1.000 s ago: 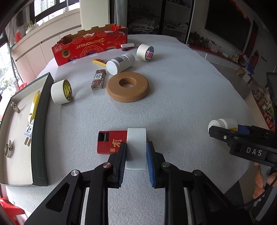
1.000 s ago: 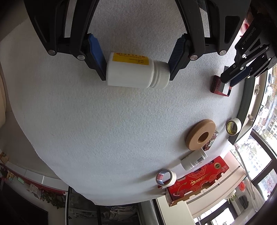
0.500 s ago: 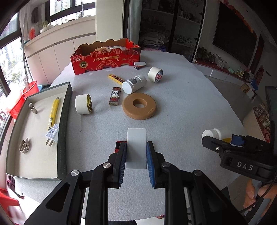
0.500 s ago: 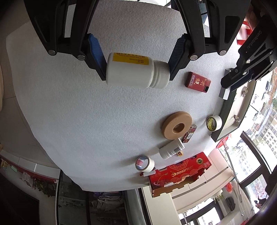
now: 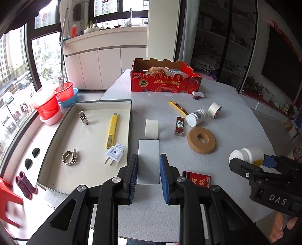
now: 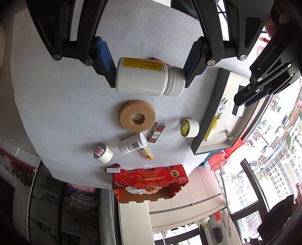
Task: Organize rigid objects
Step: 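Carry the white block and pill bottle over the gray tray with both grippers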
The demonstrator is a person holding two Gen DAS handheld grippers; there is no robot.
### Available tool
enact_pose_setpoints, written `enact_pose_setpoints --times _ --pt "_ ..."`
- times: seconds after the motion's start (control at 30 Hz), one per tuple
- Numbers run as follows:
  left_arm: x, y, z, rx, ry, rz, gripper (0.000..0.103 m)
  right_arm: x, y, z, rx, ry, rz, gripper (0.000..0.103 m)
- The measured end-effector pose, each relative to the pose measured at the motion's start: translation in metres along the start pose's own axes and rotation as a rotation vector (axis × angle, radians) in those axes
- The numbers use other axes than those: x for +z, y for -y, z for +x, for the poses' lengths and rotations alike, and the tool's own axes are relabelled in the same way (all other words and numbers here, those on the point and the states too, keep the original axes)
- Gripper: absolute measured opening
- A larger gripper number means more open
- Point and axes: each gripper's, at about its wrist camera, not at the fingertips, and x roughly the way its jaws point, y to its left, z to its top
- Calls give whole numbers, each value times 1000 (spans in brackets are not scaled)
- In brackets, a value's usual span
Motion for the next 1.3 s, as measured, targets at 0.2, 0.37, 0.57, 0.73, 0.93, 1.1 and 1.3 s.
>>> enact_pose_setpoints --times 0.2,0.37,0.57,0.73,0.93,1.1,1.3 --pt "6 -46 1 63 11 -84 25 20 -48 8 47 -1 -93 69" --pt "7 -78 6 112 10 -138 25 35 -87 19 86 -6 -158 69" --pt "10 -109 15 167 5 -184 25 50 -129 35 117 -19 -230 69" --pt "12 -130 28 203 -9 -213 24 62 -152 52 128 -34 -264 69" --pt "15 -146 46 225 -32 -231 24 69 -169 73 123 -58 -280 69" --pt "14 -153 62 231 -62 -241 24 71 -173 90 116 -88 -280 69" --pt "15 -158 78 233 -90 -248 24 79 -174 108 103 -109 -275 69"
